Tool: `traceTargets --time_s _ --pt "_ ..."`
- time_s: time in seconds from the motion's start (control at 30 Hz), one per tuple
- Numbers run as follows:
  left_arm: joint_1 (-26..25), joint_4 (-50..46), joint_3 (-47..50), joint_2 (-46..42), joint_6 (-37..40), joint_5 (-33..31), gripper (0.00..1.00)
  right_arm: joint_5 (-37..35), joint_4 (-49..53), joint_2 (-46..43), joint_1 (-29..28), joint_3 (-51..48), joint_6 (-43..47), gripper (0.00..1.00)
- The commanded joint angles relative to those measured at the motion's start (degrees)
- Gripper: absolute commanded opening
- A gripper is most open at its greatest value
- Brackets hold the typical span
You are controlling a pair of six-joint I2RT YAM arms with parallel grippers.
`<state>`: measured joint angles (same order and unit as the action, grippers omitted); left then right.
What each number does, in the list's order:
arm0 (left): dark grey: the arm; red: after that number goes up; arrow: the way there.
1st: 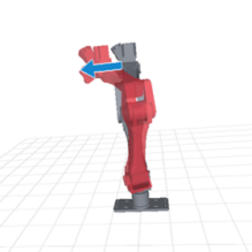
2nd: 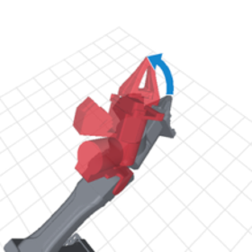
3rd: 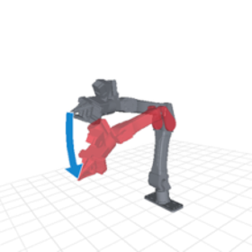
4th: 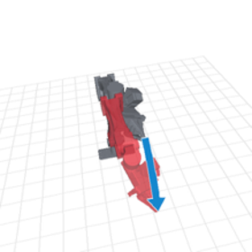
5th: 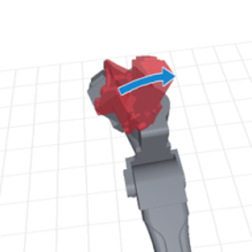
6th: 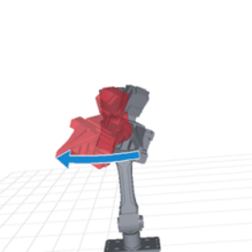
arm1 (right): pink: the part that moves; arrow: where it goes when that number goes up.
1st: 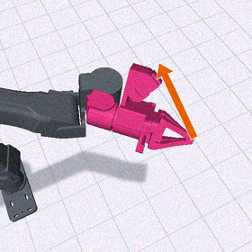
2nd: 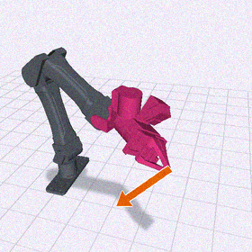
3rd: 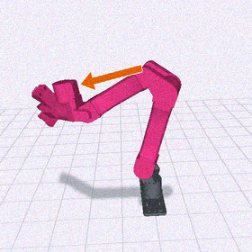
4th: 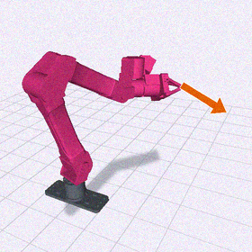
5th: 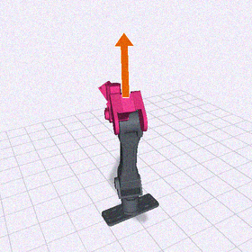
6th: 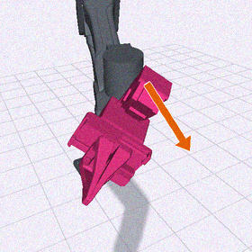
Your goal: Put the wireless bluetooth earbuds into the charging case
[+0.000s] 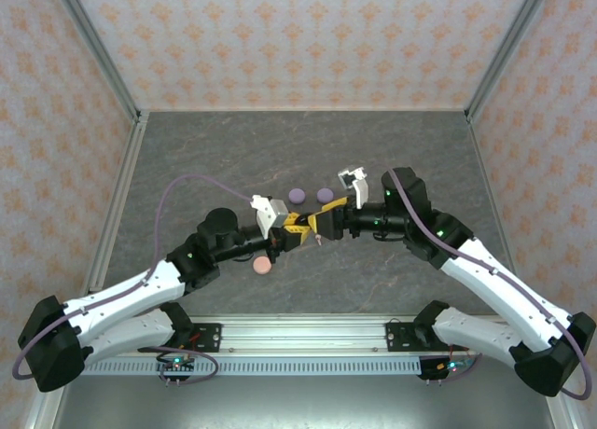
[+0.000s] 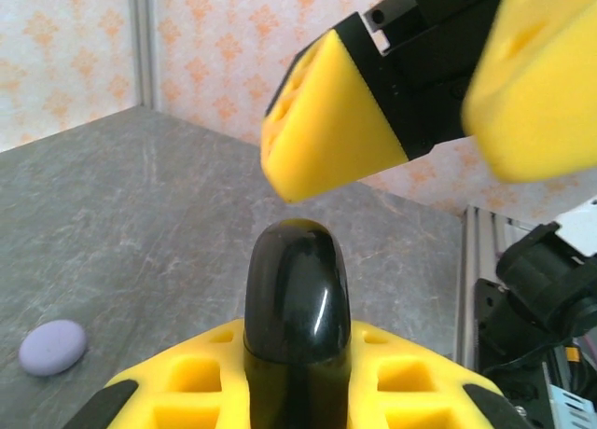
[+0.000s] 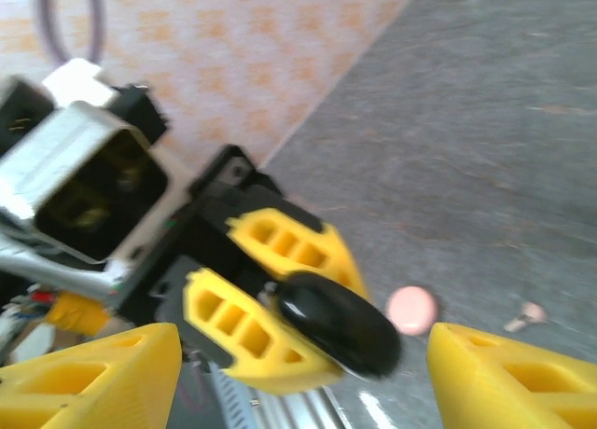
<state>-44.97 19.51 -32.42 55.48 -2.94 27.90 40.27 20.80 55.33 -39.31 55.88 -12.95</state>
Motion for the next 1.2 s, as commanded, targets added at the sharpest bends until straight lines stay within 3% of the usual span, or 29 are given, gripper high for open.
traceTargets --time_s 0.0,0.07,0.3,0.53,0.77,0.87,1.17 --pt "0.7 -4.0 -1.2 1.5 0.5 -7.4 0.0 -14.0 5.5 -1.3 1.5 1.8 0.9 0.72" --pt "2.3 -5.1 -0.9 2.7 -1.0 -10.5 0.0 -16.5 4.7 -2.6 2.3 0.6 0.0 0.73" --pt "13.0 -6.6 -0.7 10.8 -8.7 -9.1 0.0 -23.4 3.3 -8.0 2.7 -3.5 -1.5 0.99" --pt "18.1 -11.2 -7.0 25.9 -13.3 -8.8 0.0 -26.0 3.2 -9.9 2.7 -5.7 -2.3 0.99" --pt "18.9 -13.1 -14.7 39.7 -17.9 -7.3 0.0 -26.0 2.9 -10.2 2.7 -7.7 -3.7 0.99" --pt "18.9 -13.2 -16.0 42.1 -19.4 -7.2 0.06 -25.0 2.7 -10.2 2.7 -8.2 -4.3 0.99" --pt "19.1 -13.2 -15.2 42.6 -20.6 -8.5 0.4 -22.0 3.1 -10.3 2.7 -9.0 -3.3 0.99"
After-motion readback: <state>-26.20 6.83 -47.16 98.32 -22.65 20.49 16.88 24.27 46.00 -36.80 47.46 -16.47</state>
